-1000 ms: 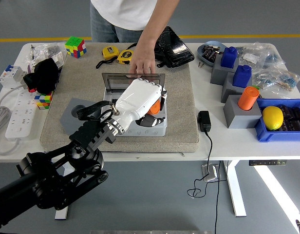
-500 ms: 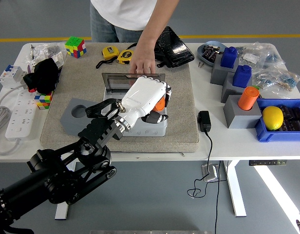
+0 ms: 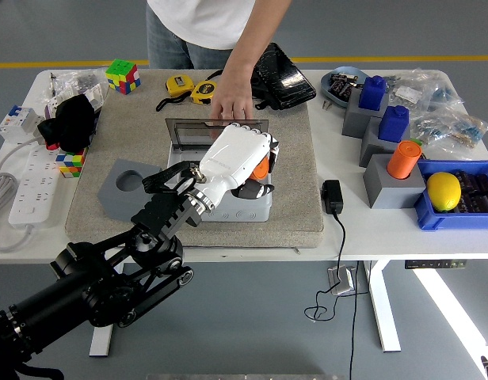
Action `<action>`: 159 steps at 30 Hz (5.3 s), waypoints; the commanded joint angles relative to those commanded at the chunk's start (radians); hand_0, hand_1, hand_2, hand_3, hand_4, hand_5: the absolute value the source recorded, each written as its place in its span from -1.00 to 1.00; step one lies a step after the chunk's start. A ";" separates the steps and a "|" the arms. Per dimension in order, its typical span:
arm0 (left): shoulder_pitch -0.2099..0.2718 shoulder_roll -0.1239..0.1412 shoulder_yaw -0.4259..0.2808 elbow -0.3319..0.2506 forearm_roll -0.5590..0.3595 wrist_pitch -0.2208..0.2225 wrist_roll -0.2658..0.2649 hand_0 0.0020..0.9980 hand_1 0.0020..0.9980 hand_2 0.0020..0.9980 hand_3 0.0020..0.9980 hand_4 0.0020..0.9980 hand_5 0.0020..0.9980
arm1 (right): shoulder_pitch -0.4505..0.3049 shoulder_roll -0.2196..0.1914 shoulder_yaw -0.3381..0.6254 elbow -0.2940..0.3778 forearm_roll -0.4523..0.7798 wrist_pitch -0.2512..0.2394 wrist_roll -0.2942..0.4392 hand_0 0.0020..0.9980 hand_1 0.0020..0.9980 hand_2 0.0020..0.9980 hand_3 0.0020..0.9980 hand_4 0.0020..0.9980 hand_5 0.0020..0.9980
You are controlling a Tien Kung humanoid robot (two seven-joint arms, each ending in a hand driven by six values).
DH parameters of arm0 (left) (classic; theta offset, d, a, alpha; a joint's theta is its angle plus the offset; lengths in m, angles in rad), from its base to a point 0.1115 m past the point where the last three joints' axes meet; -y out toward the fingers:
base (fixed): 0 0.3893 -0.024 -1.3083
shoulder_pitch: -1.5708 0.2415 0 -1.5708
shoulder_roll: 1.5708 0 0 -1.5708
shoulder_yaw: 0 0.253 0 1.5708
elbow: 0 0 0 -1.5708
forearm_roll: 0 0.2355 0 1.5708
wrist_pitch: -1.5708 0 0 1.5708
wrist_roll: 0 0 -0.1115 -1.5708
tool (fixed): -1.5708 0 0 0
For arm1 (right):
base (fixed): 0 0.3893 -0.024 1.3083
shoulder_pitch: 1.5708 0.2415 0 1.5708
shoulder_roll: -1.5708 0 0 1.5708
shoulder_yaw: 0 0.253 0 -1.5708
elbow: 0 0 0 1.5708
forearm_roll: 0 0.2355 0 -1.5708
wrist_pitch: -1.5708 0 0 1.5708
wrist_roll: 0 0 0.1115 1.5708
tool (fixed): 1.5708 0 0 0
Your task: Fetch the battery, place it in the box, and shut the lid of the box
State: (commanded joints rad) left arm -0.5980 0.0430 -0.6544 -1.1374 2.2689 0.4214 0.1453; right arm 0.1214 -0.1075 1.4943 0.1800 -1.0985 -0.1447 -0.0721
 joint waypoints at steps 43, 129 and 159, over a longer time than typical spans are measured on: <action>0.015 0.005 0.004 0.023 0.000 0.002 -0.016 -0.92 -0.95 -0.85 -0.87 0.57 -0.89 | -0.003 -0.002 -0.008 0.000 0.008 0.000 -0.001 0.65 0.55 0.52 0.59 1.00 1.00; 0.116 0.077 -0.384 -0.177 -0.260 -0.259 -0.026 0.88 0.81 0.76 0.85 1.00 1.00 | -0.002 0.003 0.009 0.000 0.008 -0.002 -0.002 0.65 0.55 0.52 0.59 1.00 1.00; 0.210 0.169 -0.418 -0.306 -0.258 -0.417 0.103 -0.45 -0.54 -0.08 0.17 1.00 1.00 | -0.006 0.000 0.015 0.000 0.005 -0.004 -0.005 0.65 0.55 0.52 0.59 1.00 1.00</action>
State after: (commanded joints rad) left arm -0.3883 0.2116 -1.0727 -1.4438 2.0106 0.0047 0.2485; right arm 0.1152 -0.1076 1.5094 0.1800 -1.0938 -0.1492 -0.0773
